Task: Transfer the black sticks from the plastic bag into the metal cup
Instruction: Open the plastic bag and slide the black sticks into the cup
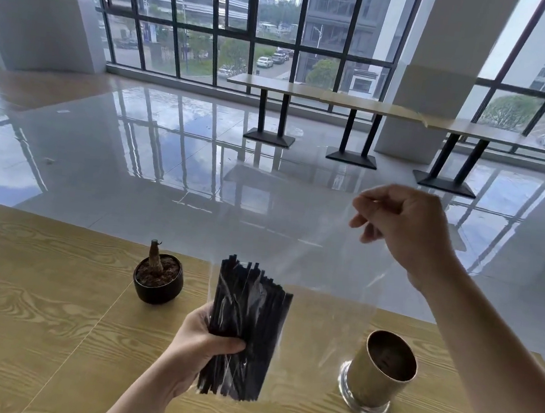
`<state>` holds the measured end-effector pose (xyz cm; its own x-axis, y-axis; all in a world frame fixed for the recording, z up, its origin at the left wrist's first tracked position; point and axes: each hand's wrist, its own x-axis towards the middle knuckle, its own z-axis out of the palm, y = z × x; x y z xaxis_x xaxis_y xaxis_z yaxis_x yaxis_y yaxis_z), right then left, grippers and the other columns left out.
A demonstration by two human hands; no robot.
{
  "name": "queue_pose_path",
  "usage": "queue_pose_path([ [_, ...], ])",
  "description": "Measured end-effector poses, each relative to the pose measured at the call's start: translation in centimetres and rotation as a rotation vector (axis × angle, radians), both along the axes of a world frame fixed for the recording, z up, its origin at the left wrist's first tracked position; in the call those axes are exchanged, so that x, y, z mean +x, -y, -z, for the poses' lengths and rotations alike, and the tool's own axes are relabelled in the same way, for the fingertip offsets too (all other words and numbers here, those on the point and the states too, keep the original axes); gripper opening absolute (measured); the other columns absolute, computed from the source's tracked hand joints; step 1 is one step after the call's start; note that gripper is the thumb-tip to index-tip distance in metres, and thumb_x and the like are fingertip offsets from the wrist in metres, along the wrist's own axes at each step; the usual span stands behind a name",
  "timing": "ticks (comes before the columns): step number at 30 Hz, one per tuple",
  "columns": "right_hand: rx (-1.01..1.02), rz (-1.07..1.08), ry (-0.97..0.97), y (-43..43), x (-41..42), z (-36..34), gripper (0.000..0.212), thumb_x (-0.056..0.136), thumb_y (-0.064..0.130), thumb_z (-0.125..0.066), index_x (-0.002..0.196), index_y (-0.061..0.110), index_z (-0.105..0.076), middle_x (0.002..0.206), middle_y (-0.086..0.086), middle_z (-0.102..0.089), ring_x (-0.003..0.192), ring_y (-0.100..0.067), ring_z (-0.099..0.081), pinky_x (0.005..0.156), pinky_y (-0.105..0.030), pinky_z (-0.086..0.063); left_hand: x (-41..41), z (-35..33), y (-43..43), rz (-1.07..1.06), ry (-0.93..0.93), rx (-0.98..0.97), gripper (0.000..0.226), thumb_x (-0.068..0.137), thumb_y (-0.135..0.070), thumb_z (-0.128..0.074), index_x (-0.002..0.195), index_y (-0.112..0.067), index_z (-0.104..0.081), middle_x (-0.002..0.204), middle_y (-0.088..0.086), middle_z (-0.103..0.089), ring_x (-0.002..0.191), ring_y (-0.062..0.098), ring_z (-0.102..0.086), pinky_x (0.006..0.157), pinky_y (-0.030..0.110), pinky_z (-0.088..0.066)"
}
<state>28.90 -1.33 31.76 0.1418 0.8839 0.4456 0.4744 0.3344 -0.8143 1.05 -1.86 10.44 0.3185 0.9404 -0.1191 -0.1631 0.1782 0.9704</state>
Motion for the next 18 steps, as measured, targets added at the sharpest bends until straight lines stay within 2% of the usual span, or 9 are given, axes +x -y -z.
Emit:
queue_pose_path([
  [4, -0.045, -0.083, 0.06, -0.2, -1.4, -1.7, 0.009, 0.089, 0.01, -0.073, 0.082, 0.016, -0.074, 0.067, 0.0, -0.076, 0.047, -0.017, -0.066, 0.05, -0.026, -0.058, 0.2, 0.7, -0.2, 0.0, -0.054, -0.023, 0.058, 0.053, -0.014, -0.097, 0.105, -0.014, -0.072, 0.103, 0.02, -0.075, 0.097, 0.036, -0.073, 0.08, 0.037, -0.059],
  [7, -0.051, -0.113, 0.135, -0.4, -2.5, -2.3, 0.007, 0.089, 0.01, -0.074, 0.082, 0.012, -0.074, 0.066, -0.001, -0.076, 0.044, -0.016, -0.065, 0.049, -0.024, -0.057, 0.3, 1.4, 0.2, -0.035, -0.02, -0.036, 0.071, 0.058, -0.022, -0.097, 0.121, -0.023, -0.066, 0.112, 0.017, -0.075, 0.109, 0.036, -0.07, 0.091, 0.046, -0.055],
  [8, -0.05, -0.119, 0.155, -0.5, -2.7, -2.5, 0.008, 0.089, 0.01, -0.074, 0.082, 0.012, -0.074, 0.066, -0.001, -0.076, 0.044, -0.016, -0.065, 0.048, -0.024, -0.056, 0.3, 1.4, 0.4, -0.083, -0.041, -0.049, 0.079, 0.057, -0.027, -0.097, 0.127, -0.024, -0.061, 0.115, 0.016, -0.074, 0.111, 0.034, -0.069, 0.094, 0.047, -0.053],
  [10, -0.061, -0.128, 0.19, -0.6, -3.1, -2.4, 0.007, 0.089, 0.01, -0.074, 0.082, 0.011, -0.074, 0.065, -0.001, -0.076, 0.045, -0.018, -0.066, 0.048, -0.025, -0.057, 0.7, 0.8, 1.0, -0.271, -0.216, -0.016, 0.096, 0.059, -0.039, -0.094, 0.141, -0.025, -0.047, 0.127, 0.01, -0.066, 0.119, 0.027, -0.062, 0.099, 0.047, -0.049],
  [12, -0.078, -0.132, 0.232, -0.7, -3.3, -2.1, 0.007, 0.089, 0.012, -0.074, 0.083, 0.012, -0.073, 0.065, 0.001, -0.076, 0.046, -0.018, -0.068, 0.05, -0.026, -0.059, 1.5, -1.1, 1.9, -0.563, -0.467, 0.251, 0.086, 0.072, -0.042, -0.085, 0.143, -0.022, -0.041, 0.134, 0.006, -0.054, 0.126, 0.022, -0.051, 0.103, 0.047, -0.046],
  [14, -0.085, -0.136, 0.285, -0.7, -3.6, -1.6, 0.008, 0.089, 0.015, -0.074, 0.081, 0.018, -0.073, 0.066, 0.004, -0.076, 0.047, -0.017, -0.069, 0.051, -0.027, -0.059, 2.7, -4.1, 2.3, -0.751, -0.634, 0.817, 0.06, 0.083, -0.04, -0.073, 0.134, -0.019, -0.05, 0.133, 0.004, -0.052, 0.127, 0.016, -0.046, 0.107, 0.038, -0.04],
  [15, -0.089, -0.138, 0.295, -0.7, -3.7, -1.4, 0.01, 0.089, 0.015, -0.074, 0.081, 0.019, -0.072, 0.066, 0.004, -0.076, 0.046, -0.017, -0.069, 0.052, -0.03, -0.059, 3.6, -5.8, 2.1, -0.709, -0.695, 1.088, 0.052, 0.087, -0.04, -0.068, 0.132, -0.02, -0.053, 0.135, 0.003, -0.053, 0.129, 0.015, -0.045, 0.109, 0.033, -0.036],
  [16, -0.096, -0.144, 0.295, -0.8, -3.9, -1.2, 0.011, 0.089, 0.015, -0.074, 0.08, 0.02, -0.072, 0.065, 0.003, -0.076, 0.046, -0.018, -0.068, 0.053, -0.034, -0.06, 4.7, -7.7, 1.8, -0.612, -0.775, 1.257, 0.049, 0.091, -0.041, -0.066, 0.134, -0.021, -0.054, 0.138, 0.003, -0.054, 0.132, 0.017, -0.045, 0.109, 0.031, -0.033],
  [18, -0.098, -0.153, 0.315, -0.8, -4.3, -1.0, 0.012, 0.09, 0.016, -0.074, 0.08, 0.022, -0.071, 0.064, 0.004, -0.075, 0.046, -0.017, -0.068, 0.058, -0.042, -0.062, 6.4, -10.6, 1.0, -0.434, -0.964, 1.288, 0.055, 0.09, -0.043, -0.068, 0.138, -0.019, -0.053, 0.136, 0.004, -0.059, 0.125, 0.02, -0.053, 0.101, 0.032, -0.037],
])
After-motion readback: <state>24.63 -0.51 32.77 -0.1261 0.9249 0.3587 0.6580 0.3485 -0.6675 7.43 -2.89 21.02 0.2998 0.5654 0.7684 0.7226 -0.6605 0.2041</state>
